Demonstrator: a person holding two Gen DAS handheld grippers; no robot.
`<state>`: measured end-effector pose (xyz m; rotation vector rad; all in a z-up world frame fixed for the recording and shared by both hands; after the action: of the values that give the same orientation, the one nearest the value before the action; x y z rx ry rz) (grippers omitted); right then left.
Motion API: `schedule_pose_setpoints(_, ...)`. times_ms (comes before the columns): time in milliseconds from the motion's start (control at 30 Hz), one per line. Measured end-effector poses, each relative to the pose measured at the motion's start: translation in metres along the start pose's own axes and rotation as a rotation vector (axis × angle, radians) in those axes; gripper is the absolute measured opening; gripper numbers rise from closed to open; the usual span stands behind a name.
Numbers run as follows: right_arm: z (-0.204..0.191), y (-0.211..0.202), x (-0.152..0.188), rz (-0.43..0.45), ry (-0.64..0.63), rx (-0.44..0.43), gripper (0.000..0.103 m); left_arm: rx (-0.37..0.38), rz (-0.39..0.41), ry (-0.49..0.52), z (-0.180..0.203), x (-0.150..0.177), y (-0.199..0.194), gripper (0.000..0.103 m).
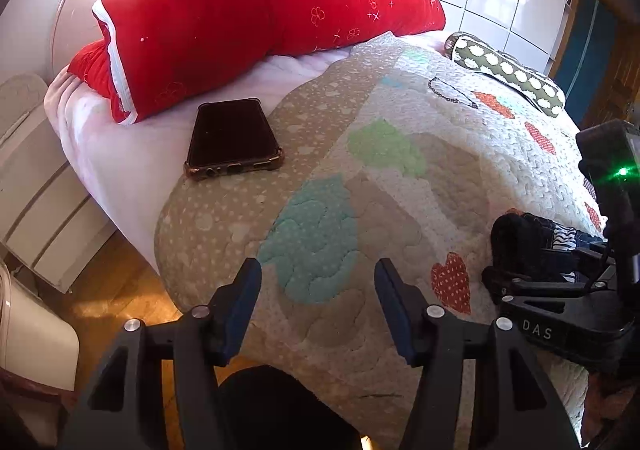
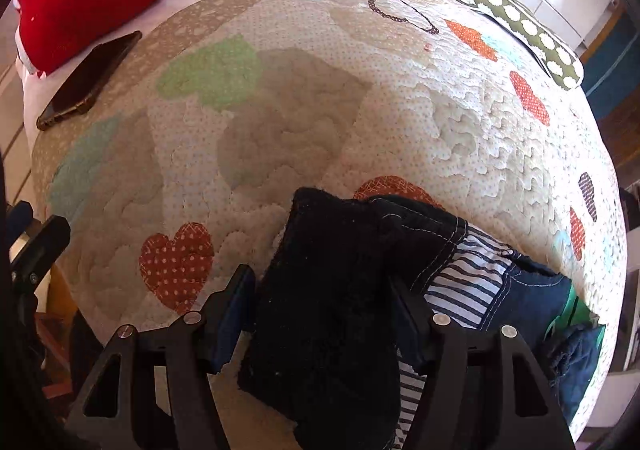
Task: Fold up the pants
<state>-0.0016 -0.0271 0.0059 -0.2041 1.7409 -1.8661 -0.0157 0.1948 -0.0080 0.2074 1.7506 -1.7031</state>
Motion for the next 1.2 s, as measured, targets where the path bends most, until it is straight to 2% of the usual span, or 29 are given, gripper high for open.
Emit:
schedule_pose_setpoints(100, 0.003, -0.007, -0.001, 0.024, 0.008, 0.005, 0.038, 0.012, -0.003, 0.001, 0.003, 0.001, -0.001, 0.058)
schedule_pose_setpoints(200, 0.011, -0.014, -0.001, 0.047, 0.057, -0.063, 0.032, 0.027, -0.005, 0.003, 0.008, 0.001, -0.003, 0.058)
schedule_pose_setpoints(300, 0.021, -0.029, -0.001, 0.078, 0.1, -0.136, 0.032, 0.051, -0.005, 0.009, 0.015, 0.002, -0.007, 0.058)
schedule_pose_setpoints(400, 0.025, -0.046, -0.003, 0.11, 0.139, -0.218, 0.032, 0.108, -0.004, 0.009, 0.024, 0.003, -0.012, 0.058)
schedule_pose_setpoints(467, 0.033, -0.056, -0.004, 0.128, 0.17, -0.271, 0.032, 0.179, -0.004, 0.009, 0.036, 0.006, -0.017, 0.061)
schedule_pose_setpoints(600, 0.054, -0.072, -0.005, 0.166, 0.236, -0.378, 0.032, 0.376, -0.002, 0.049, 0.079, 0.012, -0.029, 0.074)
schedule_pose_setpoints(700, 0.071, -0.08, 0.0, 0.198, 0.279, -0.424, 0.032, 0.444, -0.015, 0.122, 0.118, 0.019, -0.031, 0.075)
schedule_pose_setpoints(867, 0.112, -0.098, 0.021, 0.255, 0.369, -0.485, 0.032, 0.495, -0.085, 0.192, 0.171, 0.031, -0.032, 0.075)
schedule_pose_setpoints(1033, 0.164, -0.101, 0.055, 0.315, 0.489, -0.516, 0.033, 0.507, -0.069, 0.25, 0.208, 0.03, -0.048, 0.075)
schedule_pose_setpoints(1200, 0.215, -0.079, 0.098, 0.326, 0.629, -0.518, 0.035, 0.497, -0.062, 0.276, 0.233, 0.027, -0.056, 0.075)
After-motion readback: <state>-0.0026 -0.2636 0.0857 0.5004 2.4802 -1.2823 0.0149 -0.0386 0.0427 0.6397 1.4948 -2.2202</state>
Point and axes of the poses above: each gripper's, at about its wrist camera, not at the fingertips, and y roughly the way its jaws point, z to its right, x to its underside, the point moved 7 cm from there along y, roughly the way its jaws point, and after that the axes turned 5 degrees about -z, right-handed, at the moved point
